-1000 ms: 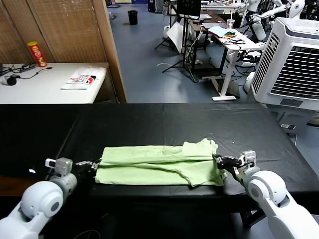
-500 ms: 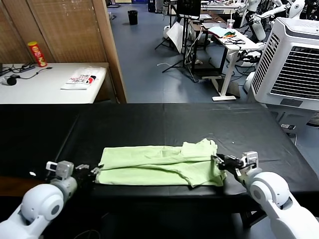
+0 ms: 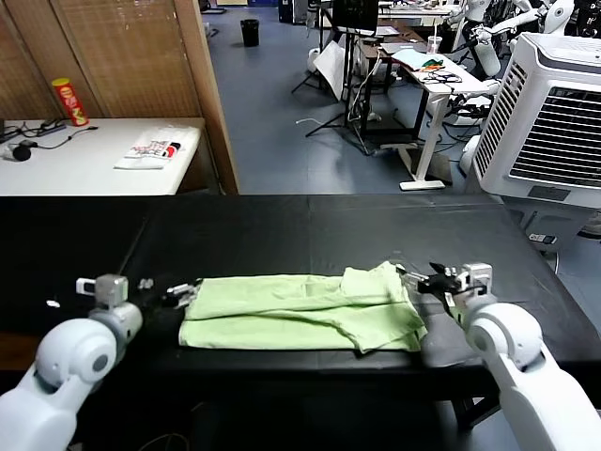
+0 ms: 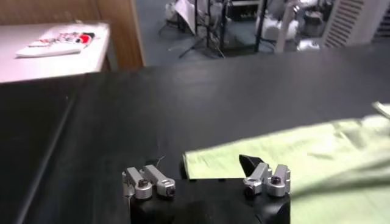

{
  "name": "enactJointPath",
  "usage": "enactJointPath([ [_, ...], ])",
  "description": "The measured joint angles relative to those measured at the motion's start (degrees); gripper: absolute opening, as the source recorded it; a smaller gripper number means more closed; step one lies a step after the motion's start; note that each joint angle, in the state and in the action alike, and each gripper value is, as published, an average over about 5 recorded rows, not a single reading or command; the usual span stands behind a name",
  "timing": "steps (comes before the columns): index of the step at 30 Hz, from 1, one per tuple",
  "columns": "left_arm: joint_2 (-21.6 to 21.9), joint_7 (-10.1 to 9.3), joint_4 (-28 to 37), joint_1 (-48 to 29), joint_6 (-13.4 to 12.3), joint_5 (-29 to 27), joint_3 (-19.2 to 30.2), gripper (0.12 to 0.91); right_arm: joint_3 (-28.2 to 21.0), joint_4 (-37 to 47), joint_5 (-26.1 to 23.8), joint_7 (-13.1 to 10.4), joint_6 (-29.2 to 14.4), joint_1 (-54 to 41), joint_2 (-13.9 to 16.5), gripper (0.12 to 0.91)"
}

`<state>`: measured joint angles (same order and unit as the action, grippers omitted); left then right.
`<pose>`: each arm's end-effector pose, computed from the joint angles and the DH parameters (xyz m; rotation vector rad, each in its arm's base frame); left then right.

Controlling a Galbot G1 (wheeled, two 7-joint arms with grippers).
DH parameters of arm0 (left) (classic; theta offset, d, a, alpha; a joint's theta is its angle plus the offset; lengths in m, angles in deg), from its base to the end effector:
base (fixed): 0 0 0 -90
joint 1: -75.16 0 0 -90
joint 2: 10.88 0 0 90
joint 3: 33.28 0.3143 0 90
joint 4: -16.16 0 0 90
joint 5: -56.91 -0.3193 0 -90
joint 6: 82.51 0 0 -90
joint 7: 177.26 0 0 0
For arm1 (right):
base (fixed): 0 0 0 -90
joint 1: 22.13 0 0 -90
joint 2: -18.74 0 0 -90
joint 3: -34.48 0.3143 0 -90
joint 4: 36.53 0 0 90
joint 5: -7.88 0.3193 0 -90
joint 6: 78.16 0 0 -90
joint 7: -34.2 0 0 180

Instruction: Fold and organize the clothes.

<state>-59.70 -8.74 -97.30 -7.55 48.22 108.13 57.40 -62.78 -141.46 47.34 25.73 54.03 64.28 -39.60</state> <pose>0.2724 0.1206 -0.1792 -0.1986 -2.5771 0.0334 0.3191 -0.0886 -0.1984 0.2031 -2.6039 -0.0028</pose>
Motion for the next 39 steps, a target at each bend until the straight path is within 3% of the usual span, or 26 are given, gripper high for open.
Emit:
enactJointPath([
  [11, -5.62, -0.01, 8.34, -4.67, 0.36, 1.56, 2.84, 0.798, -5.1, 8.31, -2.92, 1.89, 0.0, -5.85, -3.87, 0.791],
  [20, -7.16, 0.36, 11.07, -5.11, 0.36, 2.04, 3.13, 0.791, -5.84, 10.04, -3.4, 1.91, 0.0, -6.56, -4.55, 0.681],
  [23, -7.56, 0.44, 11.58, -5.27, 0.14, 2.25, 3.14, 0.706, -5.75, 10.32, -3.54, 1.9, 0.0, -6.5, -4.58, 0.626],
  [25, -7.9, 0.45, 11.93, -5.4, -0.06, 2.27, 3.16, 0.594, -5.69, 10.5, -3.68, 1.9, 0.0, -6.41, -4.68, 0.578],
  [32, -8.54, 0.62, 12.57, -5.57, -0.71, 1.31, 3.4, 0.211, -5.28, 10.76, -4.93, 1.9, -0.03, -5.7, -5.27, 0.25],
  [35, -8.72, 1.03, 12.47, -5.4, -1.42, -0.29, 3.53, 0.139, -5.08, 10.42, -5.55, 1.63, -0.06, -5.09, -5.51, 0.176],
  [39, -9.08, 1.58, 12.31, -5.23, -2.73, -3.15, 3.74, 0.139, -4.76, 10.03, -6.45, 0.53, -0.89, -4.31, -6.03, 0.172],
])
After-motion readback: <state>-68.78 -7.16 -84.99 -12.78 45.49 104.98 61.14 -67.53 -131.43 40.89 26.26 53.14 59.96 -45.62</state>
